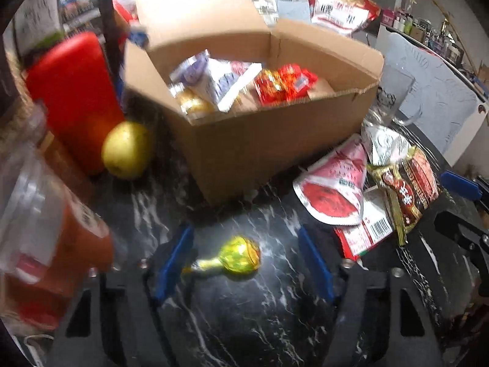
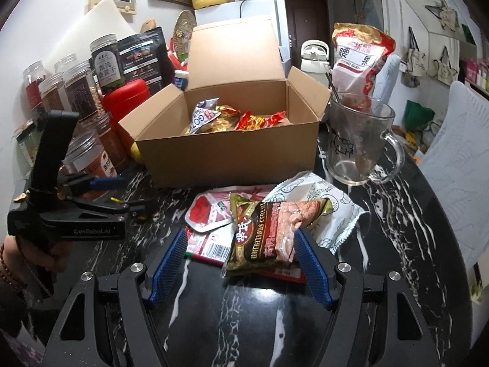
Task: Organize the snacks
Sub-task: 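Grasp the yellow lollipop with the left tool while the right tool grasps the brown cereal packet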
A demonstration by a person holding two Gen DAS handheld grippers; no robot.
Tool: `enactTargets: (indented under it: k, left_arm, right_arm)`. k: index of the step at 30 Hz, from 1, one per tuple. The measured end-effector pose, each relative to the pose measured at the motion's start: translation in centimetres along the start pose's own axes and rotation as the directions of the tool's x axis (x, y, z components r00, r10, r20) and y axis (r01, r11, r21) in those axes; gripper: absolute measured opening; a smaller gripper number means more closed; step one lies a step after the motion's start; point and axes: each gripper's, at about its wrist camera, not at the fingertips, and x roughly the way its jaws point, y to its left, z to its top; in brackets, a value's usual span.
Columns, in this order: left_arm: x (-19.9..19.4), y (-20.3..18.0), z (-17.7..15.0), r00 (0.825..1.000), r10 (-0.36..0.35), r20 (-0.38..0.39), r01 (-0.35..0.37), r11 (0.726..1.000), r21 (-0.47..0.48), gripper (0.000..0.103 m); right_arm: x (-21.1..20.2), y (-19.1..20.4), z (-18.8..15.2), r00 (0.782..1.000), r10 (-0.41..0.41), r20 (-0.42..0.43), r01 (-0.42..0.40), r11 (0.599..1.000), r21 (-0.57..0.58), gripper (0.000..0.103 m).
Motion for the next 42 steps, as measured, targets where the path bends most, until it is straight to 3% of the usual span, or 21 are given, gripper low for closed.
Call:
enactTargets:
  k: [2,5,13,26,30,38,42]
  left_arm:
    - [0.5,0.3,-0.3,1.0,-0.011,-0.022,0.01,1.0,-0.018,0.063]
    - [0.8,0.6,-0.8,0.999,0.006,-0.032,-0.007,0.999,-0.034,0.05]
    - [0.3,-0.6,-1.9,0.999,0.034,0.0,-0.034,0.999,-0.013,0.026]
    - [-2.3,-1.0,-2.7,0.999,-0.026,0.036,0.029,0.995,-0.091,0.026]
    - [-3.2,-1.1,-2.8,0.997,-0.056,0.05,0.062,0.991,-0.12,0.026]
    - [-3.4,-1.5,-3.0,0.996,-0.075,0.05,0.082,0.985,-0.152,0.026]
    - [-3.4,-1.6,-3.0,0.996,-0.069,0.056,0.077,0.985,-0.157,0.026]
  right_arm:
    - [0.2,-0.1,0.1,1.0,0.002,-0.004,-0.002,1.0,0.005,0.073]
    - [0.2,-0.3,0.1,1.0,0.002,-0.003,-0.002,1.0,0.01,0.073]
    - [-0.1,-0.7,0.0,1.0,-0.012,-0.003,0.012,1.0,0.02,0.073]
    - [-0.7,-1.7,-0.3,0.998,-0.07,0.004,0.07,0.997,0.036,0.073]
    - [-0.1,-1.9,-0.3,0.995,-0.101,0.0,0.101,0.995,0.027,0.081]
    - [2.4,-0.9,0.0,0.995,-0.101,-0.027,0.1,0.995,-0.01,0.081]
    - [3.5,-1.0,0.2,0.996,-0.073,-0.056,0.074,0.997,0.03,0.081]
